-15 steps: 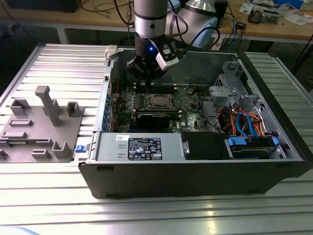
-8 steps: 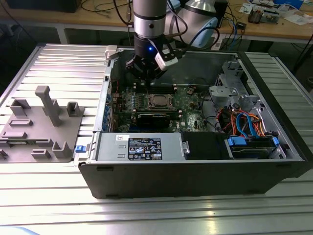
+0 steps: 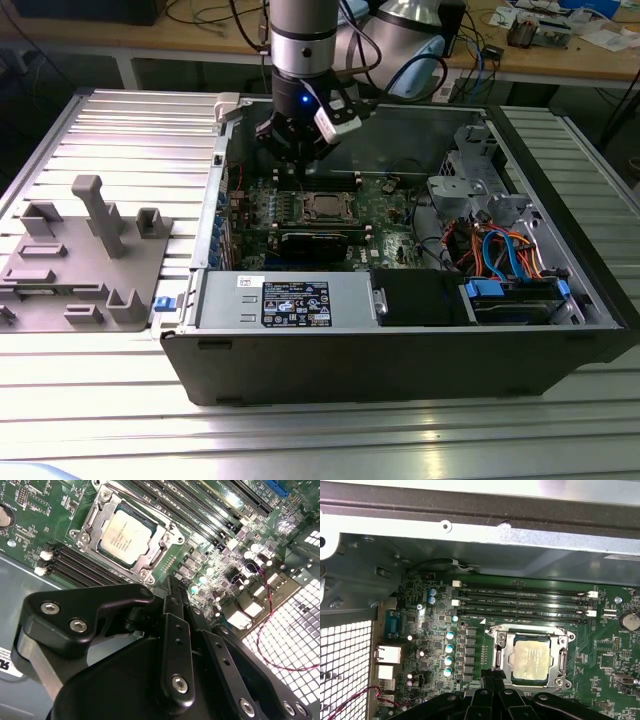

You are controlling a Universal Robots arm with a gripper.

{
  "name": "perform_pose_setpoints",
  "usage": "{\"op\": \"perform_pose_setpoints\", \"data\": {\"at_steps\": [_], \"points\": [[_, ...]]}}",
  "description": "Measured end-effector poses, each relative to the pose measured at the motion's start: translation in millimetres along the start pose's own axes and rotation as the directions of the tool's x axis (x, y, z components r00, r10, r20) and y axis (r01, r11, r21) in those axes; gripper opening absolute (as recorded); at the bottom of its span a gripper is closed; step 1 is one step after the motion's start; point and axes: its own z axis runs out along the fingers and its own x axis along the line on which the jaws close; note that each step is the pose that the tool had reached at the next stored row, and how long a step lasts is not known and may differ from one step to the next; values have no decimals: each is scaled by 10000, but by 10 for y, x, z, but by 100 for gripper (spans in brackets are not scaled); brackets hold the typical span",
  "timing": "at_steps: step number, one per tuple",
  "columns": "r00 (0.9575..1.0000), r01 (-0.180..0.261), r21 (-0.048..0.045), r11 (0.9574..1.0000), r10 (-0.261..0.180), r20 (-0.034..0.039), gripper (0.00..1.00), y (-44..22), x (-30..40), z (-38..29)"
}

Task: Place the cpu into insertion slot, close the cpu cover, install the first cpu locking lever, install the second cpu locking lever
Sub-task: 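Install the first cpu locking lever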

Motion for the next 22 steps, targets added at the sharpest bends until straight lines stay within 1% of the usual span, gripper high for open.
{"op": "perform_pose_setpoints", "data": {"at_steps": [6, 13, 17, 19, 22], "points": [[10000, 1, -6, 10000, -1, 1, 11, 24, 26, 1], [10000, 1, -20, 10000, -1, 2, 11, 74, 108, 1], [10000, -1, -44, 10000, 1, 4, 11, 125, 148, 2], [10000, 1, -65, 10000, -1, 5, 11, 163, 169, 5], [10000, -3, -130, 9999, 3, 9, 11, 240, 189, 16]]}}
